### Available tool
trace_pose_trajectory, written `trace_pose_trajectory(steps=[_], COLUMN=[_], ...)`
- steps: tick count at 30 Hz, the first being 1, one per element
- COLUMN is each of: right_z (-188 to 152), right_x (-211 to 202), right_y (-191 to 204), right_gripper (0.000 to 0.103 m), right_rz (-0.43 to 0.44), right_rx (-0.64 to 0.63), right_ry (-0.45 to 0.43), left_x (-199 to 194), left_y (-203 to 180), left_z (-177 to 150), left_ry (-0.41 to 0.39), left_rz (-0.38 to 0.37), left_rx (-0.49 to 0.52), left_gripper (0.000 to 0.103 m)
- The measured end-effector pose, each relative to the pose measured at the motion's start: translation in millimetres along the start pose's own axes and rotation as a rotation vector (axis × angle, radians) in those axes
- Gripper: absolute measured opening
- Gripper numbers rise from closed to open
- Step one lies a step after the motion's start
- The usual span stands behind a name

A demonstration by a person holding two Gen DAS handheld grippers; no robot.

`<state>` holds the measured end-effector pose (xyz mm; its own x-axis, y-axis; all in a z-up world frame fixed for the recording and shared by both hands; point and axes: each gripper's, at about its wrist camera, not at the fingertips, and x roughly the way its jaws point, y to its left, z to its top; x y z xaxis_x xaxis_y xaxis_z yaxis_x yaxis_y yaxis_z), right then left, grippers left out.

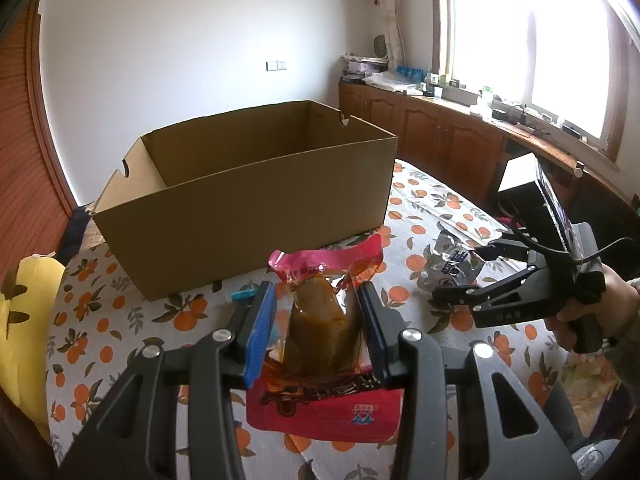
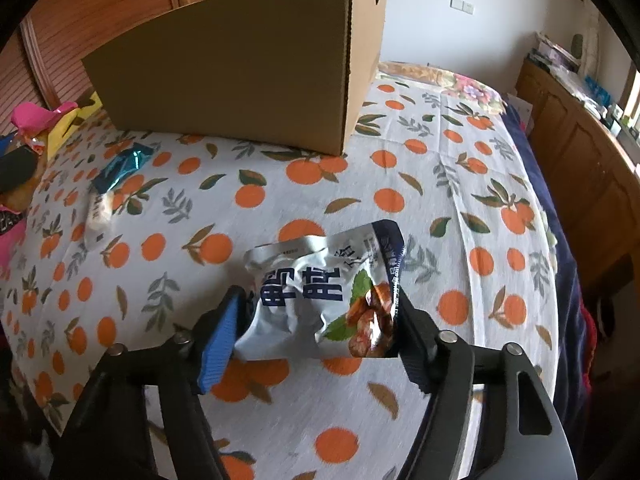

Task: Organize snacks
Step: 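Lift both snacks and carry them over the box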

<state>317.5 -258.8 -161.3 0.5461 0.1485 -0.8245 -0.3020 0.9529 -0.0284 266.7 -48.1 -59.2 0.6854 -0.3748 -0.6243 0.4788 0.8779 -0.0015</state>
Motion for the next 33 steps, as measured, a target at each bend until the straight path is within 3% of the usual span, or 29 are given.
trace_pose_trajectory(steps=[1,3,24,33], right_z=[-2,-4,15,40], right_x=[-2,-6,-69,-87], right_y=[0,3,25,34], right_gripper=[0.056,0.055,0.055,0.055], right_rz=[0.002,0.008,0.084,0.092], right_rx=[0.002,0.015,-0.015,-0.051], right_ry=[-0.005,-0.01,-0.152,-0.197], left_x=[-1,-4,-15,-17], left_y=[0,-1,10,25], left_z=[-1,-2,10,40], left_ry=[-0.001,-0.004,-0.035,-0.085], left_rz=[0.001,0.001,0.035,0.03], left_rx=[0.001,0.001,-0.01,-0.011], left_gripper=[0.041,0.041,0.041,0.041])
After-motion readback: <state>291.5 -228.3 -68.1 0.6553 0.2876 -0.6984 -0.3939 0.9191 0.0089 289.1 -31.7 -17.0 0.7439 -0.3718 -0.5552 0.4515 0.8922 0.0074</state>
